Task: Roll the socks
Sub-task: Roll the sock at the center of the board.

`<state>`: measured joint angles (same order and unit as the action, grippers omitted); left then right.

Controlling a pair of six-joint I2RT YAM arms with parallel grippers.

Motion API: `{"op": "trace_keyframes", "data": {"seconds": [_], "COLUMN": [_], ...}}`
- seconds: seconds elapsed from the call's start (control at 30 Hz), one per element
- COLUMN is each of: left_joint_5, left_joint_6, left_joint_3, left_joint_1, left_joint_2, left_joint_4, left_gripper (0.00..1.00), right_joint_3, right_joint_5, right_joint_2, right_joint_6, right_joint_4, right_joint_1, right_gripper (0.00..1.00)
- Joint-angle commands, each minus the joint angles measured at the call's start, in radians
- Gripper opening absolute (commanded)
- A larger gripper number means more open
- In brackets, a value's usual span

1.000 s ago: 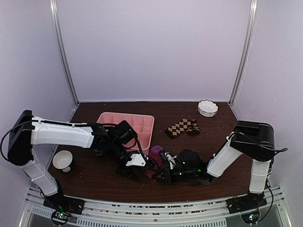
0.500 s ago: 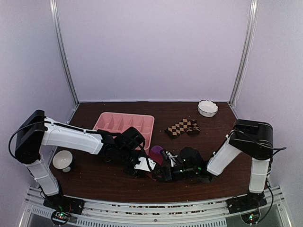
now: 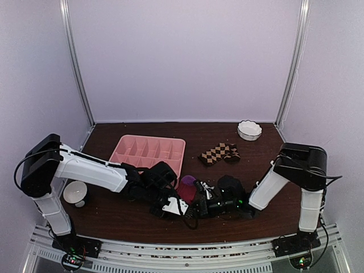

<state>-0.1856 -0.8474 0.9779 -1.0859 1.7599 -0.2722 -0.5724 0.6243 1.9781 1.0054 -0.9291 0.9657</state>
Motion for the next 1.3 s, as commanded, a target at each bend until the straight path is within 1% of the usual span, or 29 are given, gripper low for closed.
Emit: {"op": "trace_keyframes", "data": {"seconds": [0.0,0.07,0.17,0.27,0.33,0.37,0.43,0.47,0.5,0.53,0.57,0.6,0.67,0.77,0.87,1.0,1.07,1.1,1.13,1.17,1.27], "left_joint_5": [0.036,0.037,0.039,0.044,0.047,0.045,0.030,0.012,-0.015,-0.052,-0.092,-0.126,-0.193,-0.276,-0.327,-0.350,-0.370,-0.378,-0.387,-0.398,-0.434], "left_joint_6": [0.001,-0.004,-0.008,-0.014,-0.017,-0.020,-0.016,-0.007,0.005,0.017,0.026,0.035,0.046,0.055,0.059,0.056,0.047,0.043,0.040,0.035,0.027], "left_joint_3": [0.034,0.038,0.047,0.049,0.057,0.064,0.087,0.106,0.128,0.157,0.182,0.208,0.246,0.285,0.302,0.305,0.312,0.316,0.319,0.320,0.323], "left_joint_1": [-0.006,-0.005,-0.003,0.000,0.003,0.005,0.014,0.022,0.034,0.050,0.064,0.076,0.095,0.107,0.110,0.112,0.113,0.114,0.115,0.115,0.119], "left_joint_2": [0.067,0.077,0.095,0.110,0.127,0.137,0.160,0.174,0.186,0.201,0.215,0.228,0.249,0.280,0.303,0.318,0.321,0.325,0.327,0.330,0.338], "left_joint_4": [0.027,0.022,0.005,-0.002,-0.015,-0.029,-0.064,-0.093,-0.125,-0.168,-0.211,-0.249,-0.319,-0.403,-0.447,-0.471,-0.496,-0.507,-0.515,-0.523,-0.543], "left_gripper": [0.45,0.45,0.42,0.34,0.26,0.23,0.14,0.08,0.05,0.02,0.00,0.00,0.00,0.00,0.00,0.00,0.00,0.00,0.00,0.00,0.00], "right_joint_3": [0.080,0.089,0.100,0.109,0.120,0.126,0.143,0.153,0.166,0.181,0.195,0.206,0.222,0.241,0.255,0.296,0.328,0.340,0.350,0.360,0.373], "right_joint_5": [-0.006,-0.003,0.000,0.009,0.016,0.017,0.017,0.016,0.008,-0.004,-0.021,-0.043,-0.106,-0.196,-0.314,-0.475,-0.598,-0.677,-0.752,-0.811,-0.948], "right_joint_2": [0.078,0.077,0.077,0.079,0.077,0.077,0.071,0.065,0.056,0.042,0.025,0.001,-0.061,-0.183,-0.293,-0.455,-0.591,-0.663,-0.736,-0.799,-0.922], "right_joint_6": [0.029,0.035,0.047,0.061,0.076,0.086,0.097,0.095,0.091,0.078,0.057,0.020,-0.074,-0.219,-0.328,-0.394,-0.430,-0.447,-0.463,-0.466,-0.413], "right_joint_4": [0.210,0.193,0.168,0.137,0.101,0.077,0.031,0.005,-0.023,-0.041,-0.048,-0.034,0.049,0.196,0.337,0.437,0.476,0.502,0.519,0.538,0.581], "right_joint_1": [-0.013,-0.015,-0.023,-0.032,-0.039,-0.043,-0.057,-0.062,-0.066,-0.068,-0.069,-0.069,-0.067,-0.055,-0.050,-0.042,-0.013,0.008,0.030,0.044,0.033], "right_gripper": [0.00,0.00,0.00,0.00,0.00,0.02,0.12,0.18,0.25,0.28,0.30,0.30,0.32,0.41,0.52,0.54,0.56,0.59,0.93,0.99,1.00]}}
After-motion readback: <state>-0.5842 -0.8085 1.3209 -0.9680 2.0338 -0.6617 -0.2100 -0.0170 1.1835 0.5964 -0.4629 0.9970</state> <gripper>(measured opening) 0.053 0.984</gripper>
